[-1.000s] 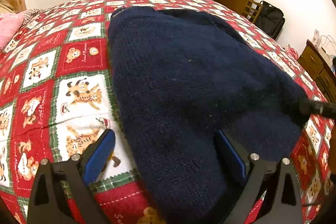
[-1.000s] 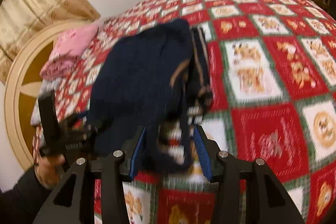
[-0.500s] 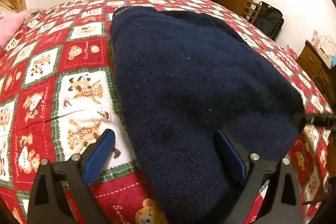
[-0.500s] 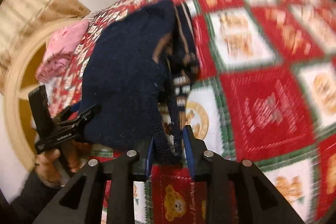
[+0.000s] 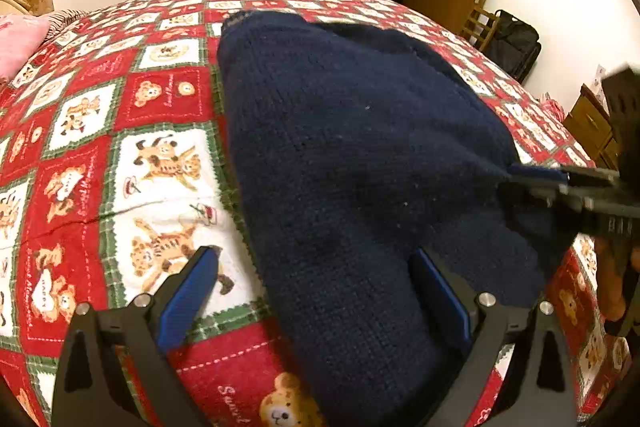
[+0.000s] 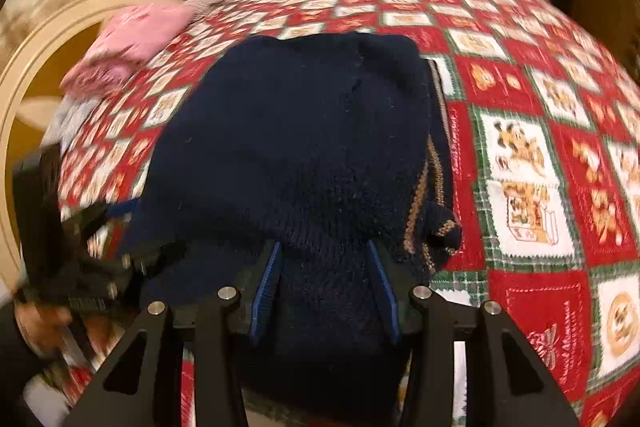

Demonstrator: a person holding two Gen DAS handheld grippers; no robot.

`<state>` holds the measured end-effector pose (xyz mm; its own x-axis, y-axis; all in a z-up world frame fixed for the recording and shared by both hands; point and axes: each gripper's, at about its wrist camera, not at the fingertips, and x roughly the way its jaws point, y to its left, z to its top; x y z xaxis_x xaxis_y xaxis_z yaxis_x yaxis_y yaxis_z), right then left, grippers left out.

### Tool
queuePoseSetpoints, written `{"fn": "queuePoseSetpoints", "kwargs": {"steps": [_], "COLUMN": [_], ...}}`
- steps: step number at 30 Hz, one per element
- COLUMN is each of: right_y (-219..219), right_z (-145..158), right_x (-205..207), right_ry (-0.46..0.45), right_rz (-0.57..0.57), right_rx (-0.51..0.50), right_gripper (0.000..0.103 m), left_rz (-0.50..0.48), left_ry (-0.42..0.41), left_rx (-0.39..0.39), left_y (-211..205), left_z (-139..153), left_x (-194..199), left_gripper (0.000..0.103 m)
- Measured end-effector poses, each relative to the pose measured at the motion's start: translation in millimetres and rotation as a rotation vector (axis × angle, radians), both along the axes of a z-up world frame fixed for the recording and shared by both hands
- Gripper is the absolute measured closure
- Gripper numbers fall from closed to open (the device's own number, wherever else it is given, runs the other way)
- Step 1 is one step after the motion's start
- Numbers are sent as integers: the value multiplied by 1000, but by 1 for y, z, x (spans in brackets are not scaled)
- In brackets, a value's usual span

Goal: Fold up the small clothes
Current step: 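Fold the lifted navy sweater in half with the left tool over the right tool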

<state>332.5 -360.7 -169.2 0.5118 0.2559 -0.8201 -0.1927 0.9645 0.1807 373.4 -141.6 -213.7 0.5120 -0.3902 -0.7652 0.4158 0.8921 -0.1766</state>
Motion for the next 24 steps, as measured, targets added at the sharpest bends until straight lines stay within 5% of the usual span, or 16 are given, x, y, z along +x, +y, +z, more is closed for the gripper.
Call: {"fn": "queuePoseSetpoints", "kwargs": {"steps": [5, 8, 17, 24], "right_y": [-18, -48, -81, -86], "right_z": [25, 36, 5, -24], "right_x": [-12, 0, 59, 80], "right_ry": [-79, -111, 43, 93], "right_rz": [-1, -100, -169, -168], "right_rx": [59, 124, 270, 342], "right_gripper": [56, 37, 35, 35], "left_rz": [32, 55, 55, 10], "left_ry": [-55, -40, 93, 48], "left_rx": [-42, -71, -110, -76], "left_y": [14, 20, 12, -3], "left_z": [27, 35, 10, 8], "left_x": [10, 30, 73, 69], "left_gripper": [3, 3, 3, 0]}}
